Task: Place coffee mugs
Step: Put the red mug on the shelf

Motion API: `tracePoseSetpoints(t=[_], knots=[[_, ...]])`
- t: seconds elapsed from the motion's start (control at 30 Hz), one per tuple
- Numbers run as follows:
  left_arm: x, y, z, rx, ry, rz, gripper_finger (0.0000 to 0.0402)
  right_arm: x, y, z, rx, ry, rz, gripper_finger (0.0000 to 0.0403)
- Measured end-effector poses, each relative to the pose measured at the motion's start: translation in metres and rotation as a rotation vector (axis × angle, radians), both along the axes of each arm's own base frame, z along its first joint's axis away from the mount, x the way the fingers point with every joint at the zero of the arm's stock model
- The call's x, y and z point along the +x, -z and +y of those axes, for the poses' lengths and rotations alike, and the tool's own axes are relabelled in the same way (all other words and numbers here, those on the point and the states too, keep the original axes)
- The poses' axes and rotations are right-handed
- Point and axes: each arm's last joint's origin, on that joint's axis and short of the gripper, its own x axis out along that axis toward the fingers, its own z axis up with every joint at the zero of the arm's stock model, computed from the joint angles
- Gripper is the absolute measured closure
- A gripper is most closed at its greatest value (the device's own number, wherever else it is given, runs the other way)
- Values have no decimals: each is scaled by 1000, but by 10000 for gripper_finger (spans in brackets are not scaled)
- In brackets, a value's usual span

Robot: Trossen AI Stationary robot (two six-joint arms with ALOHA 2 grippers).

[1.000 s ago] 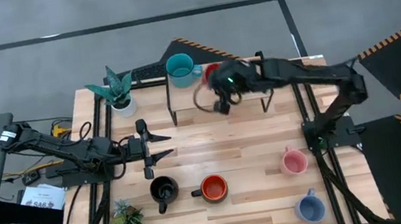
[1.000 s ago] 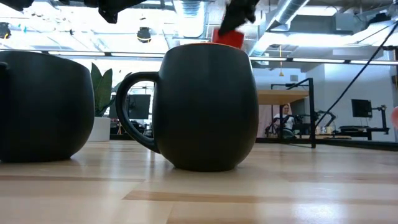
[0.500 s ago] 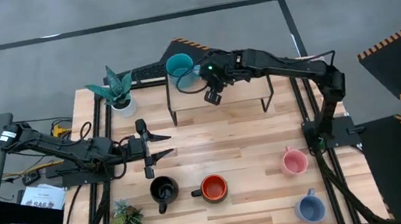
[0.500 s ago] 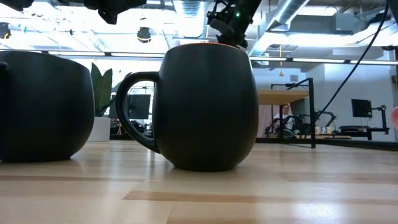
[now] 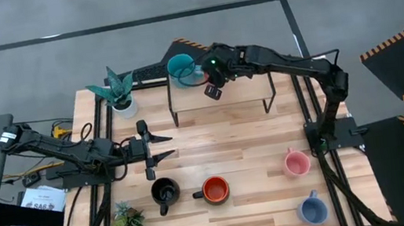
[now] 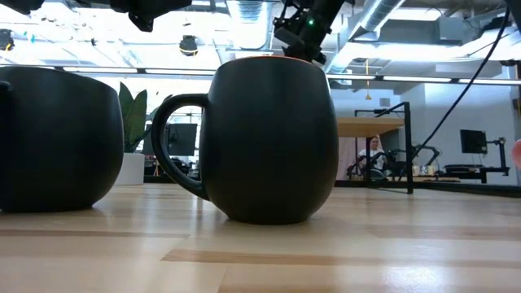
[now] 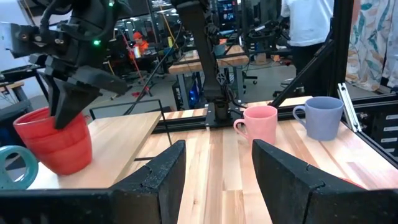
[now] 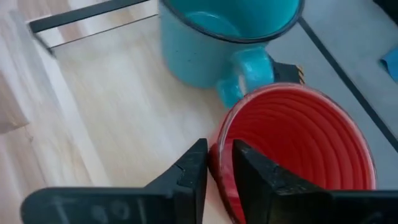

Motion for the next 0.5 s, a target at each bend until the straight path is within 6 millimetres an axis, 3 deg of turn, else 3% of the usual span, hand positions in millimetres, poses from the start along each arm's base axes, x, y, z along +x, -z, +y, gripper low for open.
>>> tracePoseSetpoints(t=[0.5], knots=[[0,0,0,4,-1,1,230,0,-3,-6,-36,-7,-14,296]])
